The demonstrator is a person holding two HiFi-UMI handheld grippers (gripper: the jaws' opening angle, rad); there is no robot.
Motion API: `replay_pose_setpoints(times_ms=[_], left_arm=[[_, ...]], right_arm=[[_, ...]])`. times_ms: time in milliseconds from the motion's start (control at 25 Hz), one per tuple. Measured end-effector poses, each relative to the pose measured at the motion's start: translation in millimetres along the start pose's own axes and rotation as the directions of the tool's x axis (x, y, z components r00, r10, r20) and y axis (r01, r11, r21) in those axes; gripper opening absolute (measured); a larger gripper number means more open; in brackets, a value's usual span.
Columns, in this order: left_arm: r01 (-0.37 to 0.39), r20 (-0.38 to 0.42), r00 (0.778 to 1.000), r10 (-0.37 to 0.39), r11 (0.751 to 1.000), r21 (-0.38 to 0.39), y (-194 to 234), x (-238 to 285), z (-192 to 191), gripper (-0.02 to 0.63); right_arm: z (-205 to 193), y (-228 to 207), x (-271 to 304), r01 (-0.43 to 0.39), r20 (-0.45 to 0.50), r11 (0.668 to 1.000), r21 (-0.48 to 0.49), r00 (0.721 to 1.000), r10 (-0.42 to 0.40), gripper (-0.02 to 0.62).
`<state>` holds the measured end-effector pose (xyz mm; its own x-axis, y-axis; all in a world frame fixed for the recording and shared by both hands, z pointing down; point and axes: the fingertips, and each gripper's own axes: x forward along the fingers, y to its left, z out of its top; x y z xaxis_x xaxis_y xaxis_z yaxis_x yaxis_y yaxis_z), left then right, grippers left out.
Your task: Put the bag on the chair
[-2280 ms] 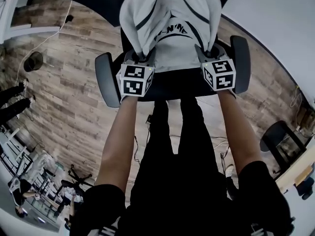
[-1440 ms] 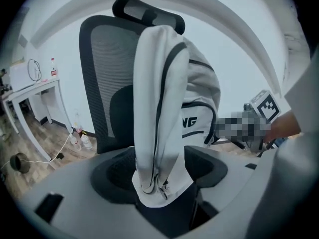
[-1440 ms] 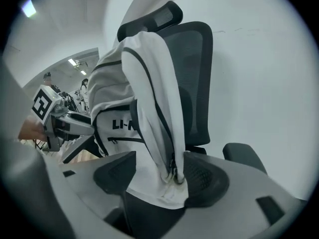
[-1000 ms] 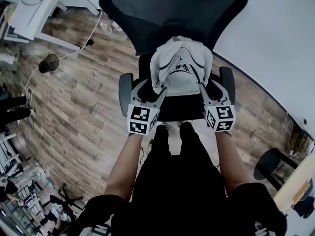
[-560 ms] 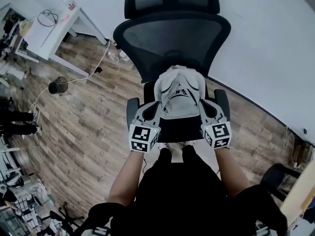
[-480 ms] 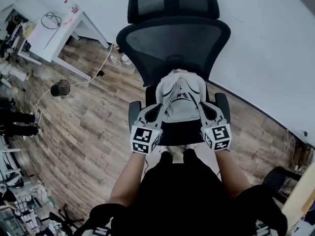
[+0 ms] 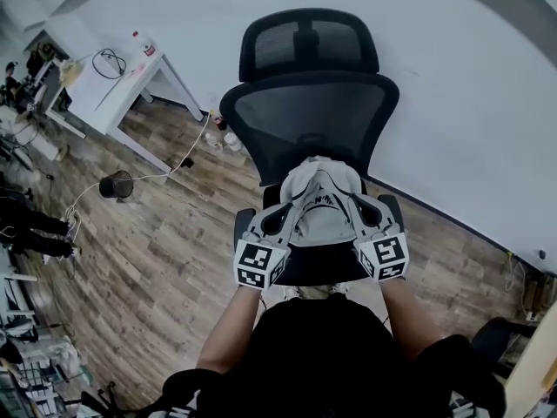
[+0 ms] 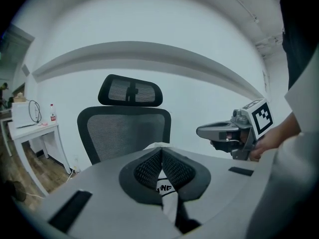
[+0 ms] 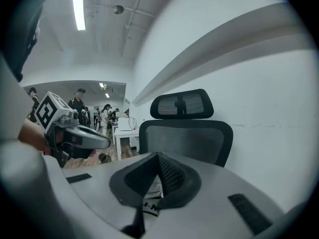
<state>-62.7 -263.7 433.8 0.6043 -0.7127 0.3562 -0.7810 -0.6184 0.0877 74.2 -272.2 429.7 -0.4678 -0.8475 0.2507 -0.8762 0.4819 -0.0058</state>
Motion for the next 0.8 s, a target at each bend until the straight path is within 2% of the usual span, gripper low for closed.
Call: replay_pose_setpoints(times_ms=[160,440,640,800], left_arm=[[-0.039,0.005,0.999,0.039,0.999,-0.01,10.6,-2.3,7.2,0.023],[-0.083,0.018,0.996,0.083,0.997,-0.005,15.0,-2.4,6.3,0.023],[-0.051,0.025,0.998,0.051,0.999,-0.011,0.5,-5.9,8.0,0.023],[-0.054,0.026,0.998,0.055,0.998,-0.006,-1.4,-5.1,6.2,0.023]], right_arm=[[15.4,3.7,-0.8,-0.004,0.014,1.0,-0.018,1.0,0.004,0.02],[16.6,1.6,2.7,0.007,0.024,1.0,-0.015,1.0,-0.006,0.021],[16.2,1.0,-6.3,0.012,0.028,1.0,-0.017,1.0,-0.011,0.021],[11.9,0.7,-6.6,0.012,0.025,1.0,-0.012,1.0,-0.012,0.02]])
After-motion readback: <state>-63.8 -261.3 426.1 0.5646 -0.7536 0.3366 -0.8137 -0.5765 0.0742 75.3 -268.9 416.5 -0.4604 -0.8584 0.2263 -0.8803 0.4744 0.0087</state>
